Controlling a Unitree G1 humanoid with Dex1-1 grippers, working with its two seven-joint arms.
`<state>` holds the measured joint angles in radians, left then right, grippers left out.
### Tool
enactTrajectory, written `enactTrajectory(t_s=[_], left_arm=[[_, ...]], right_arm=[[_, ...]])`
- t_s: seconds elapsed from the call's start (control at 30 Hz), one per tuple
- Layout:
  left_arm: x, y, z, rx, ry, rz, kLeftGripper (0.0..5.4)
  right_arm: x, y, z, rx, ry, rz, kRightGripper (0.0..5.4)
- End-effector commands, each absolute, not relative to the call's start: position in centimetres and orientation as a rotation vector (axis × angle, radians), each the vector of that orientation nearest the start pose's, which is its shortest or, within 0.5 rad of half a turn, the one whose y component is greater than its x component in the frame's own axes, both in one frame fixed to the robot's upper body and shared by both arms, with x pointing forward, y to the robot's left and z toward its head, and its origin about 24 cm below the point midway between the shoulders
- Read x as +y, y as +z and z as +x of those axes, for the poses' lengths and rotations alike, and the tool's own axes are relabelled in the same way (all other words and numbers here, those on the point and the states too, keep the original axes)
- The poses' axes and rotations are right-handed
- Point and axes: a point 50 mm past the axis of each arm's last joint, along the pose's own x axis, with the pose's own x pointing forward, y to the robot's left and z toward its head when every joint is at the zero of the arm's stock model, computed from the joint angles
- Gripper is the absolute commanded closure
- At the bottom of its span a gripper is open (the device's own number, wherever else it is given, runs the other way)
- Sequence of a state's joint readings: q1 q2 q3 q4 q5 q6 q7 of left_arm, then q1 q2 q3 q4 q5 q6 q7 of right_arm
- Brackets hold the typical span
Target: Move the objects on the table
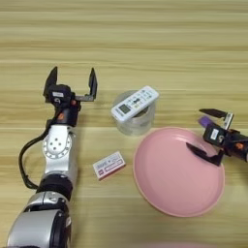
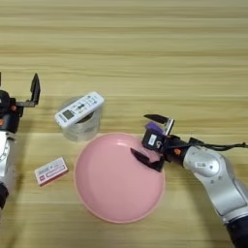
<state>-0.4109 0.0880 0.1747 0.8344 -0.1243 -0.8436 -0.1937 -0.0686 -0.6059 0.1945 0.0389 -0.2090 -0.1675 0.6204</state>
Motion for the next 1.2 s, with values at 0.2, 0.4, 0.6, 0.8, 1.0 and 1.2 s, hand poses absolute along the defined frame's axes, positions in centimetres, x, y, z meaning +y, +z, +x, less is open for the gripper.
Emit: enactTrajectory(t_s=[0.2, 0.4, 0.6, 0.8, 1.0, 1.2], left_arm=[[17.7, 5.2, 30.7, -0.445, -0.041, -0.011, 0.02], [17.7, 5.2, 30.8, -0.446, -0.042, -0.011, 0.02], [17.6, 5.1, 30.8, -0.44, -0.043, -0.013, 0.02], [17.5, 5.1, 30.8, -0.437, -0.045, -0.013, 0.02], [17.5, 5.0, 30.8, -0.437, -0.045, -0.015, 0.02], [17.4, 5.0, 30.8, -0.439, -0.046, -0.015, 0.02]], right_arm=[[-20.7, 4.8, 24.6, 0.178, 0.805, -0.91, 0.0], [-21.1, 4.8, 24.7, 0.185, 0.797, -0.925, 0.0], [-21.2, 4.9, 24.7, 0.181, 0.793, -0.924, 0.0], [-21.0, 5.4, 24.8, 0.156, 0.797, -0.899, 0.0], [-20.1, 6.7, 24.8, 0.09, 0.803, -0.786, 0.0], [-19.6, 8.5, 25.1, 0.018, 0.79, -0.658, 0.0]])
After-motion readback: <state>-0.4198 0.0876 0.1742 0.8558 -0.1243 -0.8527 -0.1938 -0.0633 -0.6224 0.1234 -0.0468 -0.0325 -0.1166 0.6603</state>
